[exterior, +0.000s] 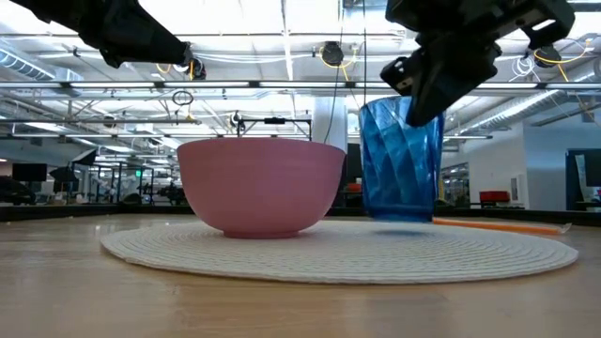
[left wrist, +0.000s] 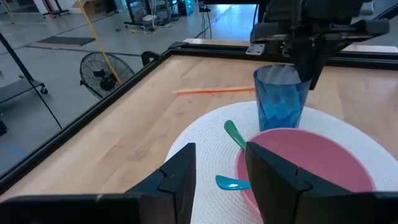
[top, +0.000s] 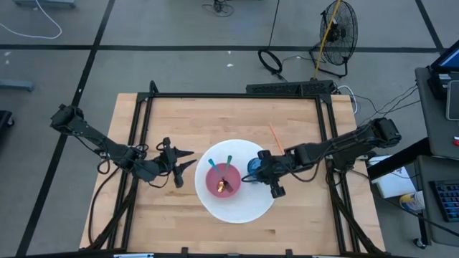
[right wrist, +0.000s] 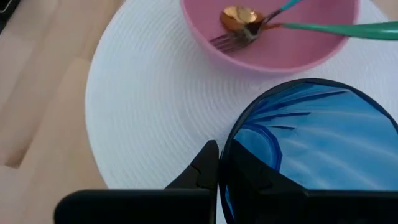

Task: Pick & Place Utensil
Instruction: Put the blue cup on the white mat to the right of the pink bowl

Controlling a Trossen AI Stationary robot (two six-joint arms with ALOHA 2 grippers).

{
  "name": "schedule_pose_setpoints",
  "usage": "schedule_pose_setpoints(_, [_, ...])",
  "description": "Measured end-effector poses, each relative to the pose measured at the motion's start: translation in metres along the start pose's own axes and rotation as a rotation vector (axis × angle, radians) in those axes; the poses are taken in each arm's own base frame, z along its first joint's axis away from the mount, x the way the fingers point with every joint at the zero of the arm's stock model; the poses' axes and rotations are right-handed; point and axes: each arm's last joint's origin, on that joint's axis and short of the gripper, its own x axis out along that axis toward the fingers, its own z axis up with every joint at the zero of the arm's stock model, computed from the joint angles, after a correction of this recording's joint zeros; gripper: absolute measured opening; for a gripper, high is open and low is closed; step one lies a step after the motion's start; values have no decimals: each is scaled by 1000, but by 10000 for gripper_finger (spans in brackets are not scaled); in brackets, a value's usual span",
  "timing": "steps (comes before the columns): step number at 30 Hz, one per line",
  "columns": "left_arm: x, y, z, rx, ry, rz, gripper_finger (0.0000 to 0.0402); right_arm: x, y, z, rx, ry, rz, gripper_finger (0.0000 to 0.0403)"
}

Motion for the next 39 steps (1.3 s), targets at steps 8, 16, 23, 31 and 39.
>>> schedule_pose_setpoints(8, [0, 0, 0, 1, 0, 0, 145, 0, 0, -1, 20, 5, 24, 7])
schedule_pose_setpoints(16, [0, 0, 0, 1, 0, 0, 145, 5, 1, -6, 43, 0, 51, 8])
schedule_pose_setpoints(23, [0, 0, 0, 1, -1, 0, 145, 9, 0, -9, 46, -25, 46, 18])
schedule_pose_setpoints(31, [0, 0, 0, 0, -1, -1, 145, 10, -1, -11, 58, -16, 43, 50])
schedule_pose_setpoints(39, [0, 0, 0, 0, -1, -1, 145, 10, -1, -10, 71, -18, 42, 67])
